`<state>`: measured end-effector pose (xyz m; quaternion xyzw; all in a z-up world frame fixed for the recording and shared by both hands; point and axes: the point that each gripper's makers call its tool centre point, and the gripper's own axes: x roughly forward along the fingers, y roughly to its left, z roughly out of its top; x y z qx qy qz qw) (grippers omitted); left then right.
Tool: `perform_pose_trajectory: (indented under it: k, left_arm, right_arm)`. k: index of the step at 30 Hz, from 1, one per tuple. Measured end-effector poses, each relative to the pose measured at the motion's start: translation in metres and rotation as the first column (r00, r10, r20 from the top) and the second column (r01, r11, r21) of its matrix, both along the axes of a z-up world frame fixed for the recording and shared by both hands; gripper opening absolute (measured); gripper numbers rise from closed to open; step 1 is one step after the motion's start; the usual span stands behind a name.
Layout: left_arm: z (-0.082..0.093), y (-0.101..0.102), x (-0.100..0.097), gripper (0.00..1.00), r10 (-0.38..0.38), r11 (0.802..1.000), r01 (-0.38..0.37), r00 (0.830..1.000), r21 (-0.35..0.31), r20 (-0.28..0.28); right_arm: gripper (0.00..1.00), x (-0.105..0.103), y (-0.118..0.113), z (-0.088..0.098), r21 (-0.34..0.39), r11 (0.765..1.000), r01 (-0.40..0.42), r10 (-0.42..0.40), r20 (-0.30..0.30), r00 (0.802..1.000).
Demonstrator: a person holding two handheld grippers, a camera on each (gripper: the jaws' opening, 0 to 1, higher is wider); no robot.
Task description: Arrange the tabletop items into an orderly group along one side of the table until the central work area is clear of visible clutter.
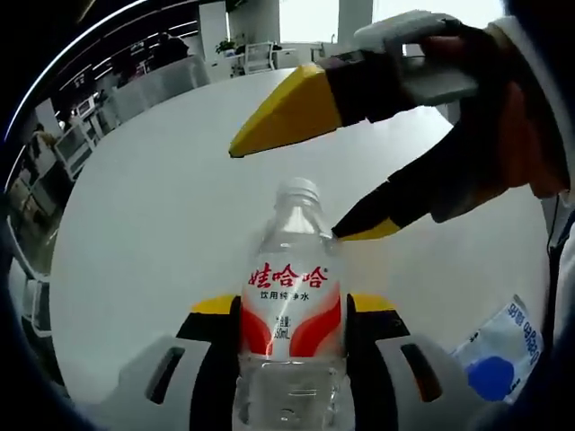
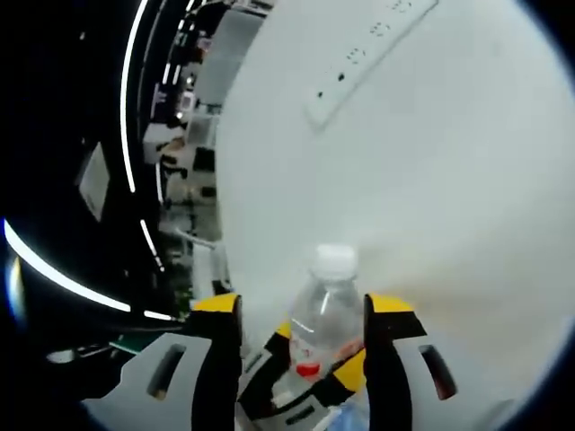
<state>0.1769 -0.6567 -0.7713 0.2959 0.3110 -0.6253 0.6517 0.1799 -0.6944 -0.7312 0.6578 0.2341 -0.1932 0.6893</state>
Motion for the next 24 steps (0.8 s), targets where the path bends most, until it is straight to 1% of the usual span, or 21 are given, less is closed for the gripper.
perform_pose_trajectory:
  k: [3,5,8,9,11,15,16,17,18,19,20,21,22,24]
  left_arm:
    - [0.0,-0.001,0.0,0.46,-0.001,1.0,0.001,1.0,-0.008,0.001]
    - [0.0,-0.001,0.0,0.46,-0.002,1.0,0.002,1.0,-0.011,0.001]
    - [0.0,-0.002,0.001,0.46,-0.002,1.0,0.003,1.0,-0.018,0.003]
    - [0.0,-0.002,0.001,0.46,-0.002,1.0,0.002,1.0,-0.019,0.003]
    - [-0.001,-0.003,0.001,0.46,-0.002,1.0,0.002,1.0,-0.02,0.003]
    - [-0.001,-0.003,0.001,0.47,-0.002,1.0,0.002,1.0,-0.023,0.004]
    - [-0.001,-0.004,0.001,0.47,0.001,1.0,-0.001,1.0,-0.026,0.005]
    - [-0.001,-0.005,0.002,0.47,0.002,1.0,-0.002,1.0,-0.027,0.005]
    - [-0.002,-0.005,0.002,0.47,0.007,1.0,-0.006,1.0,-0.028,0.005]
    - [-0.002,-0.006,0.003,0.47,0.011,1.0,-0.011,1.0,-0.029,0.005]
    - [-0.002,-0.006,0.003,0.47,0.011,0.999,-0.011,1.0,-0.032,0.008]
    - [-0.002,-0.006,0.003,0.47,0.012,0.999,-0.012,1.0,-0.035,0.007]
    - [-0.002,-0.007,0.003,0.47,0.014,0.999,-0.014,1.0,-0.037,0.007]
    - [-0.002,-0.007,0.003,0.47,0.018,0.999,-0.018,1.0,-0.038,0.009]
  right_arm:
    - [0.51,-0.003,0.002,-0.004,-0.003,1.0,0.001,-0.001,-0.018,1.0]
    - [0.5,-0.005,-0.001,-0.008,0.005,0.999,0.041,-0.04,-0.035,0.999]
    - [0.48,-0.004,-0.008,-0.011,-0.002,0.997,0.077,-0.077,-0.037,0.996]
    - [0.47,-0.003,-0.009,-0.013,-0.007,0.997,0.076,-0.076,-0.046,0.996]
    - [0.43,-0.001,-0.01,-0.015,-0.012,0.997,0.072,-0.073,-0.056,0.996]
    - [0.39,0.007,-0.015,-0.015,0.013,0.993,0.115,-0.114,-0.03,0.993]
    - [0.37,0.008,-0.017,-0.017,0.016,0.992,0.122,-0.121,-0.028,0.992]
    - [0.32,0.007,-0.018,-0.021,0.018,0.993,0.115,-0.114,-0.041,0.993]
    - [0.28,0.003,-0.019,-0.027,-0.014,0.997,0.08,-0.081,-0.065,0.995]
    - [0.25,0.002,-0.018,-0.028,-0.023,0.997,0.069,-0.07,-0.067,0.995]
    - [0.21,0.004,-0.019,-0.03,-0.041,0.998,0.052,-0.054,-0.056,0.997]
    - [0.21,0.004,-0.019,-0.031,-0.045,0.998,0.048,-0.05,-0.056,0.997]
    - [0.21,0.005,-0.02,-0.031,-0.037,0.997,0.068,-0.069,-0.04,0.997]
    - [0.21,0.007,-0.022,-0.032,-0.042,0.996,0.08,-0.081,-0.038,0.996]
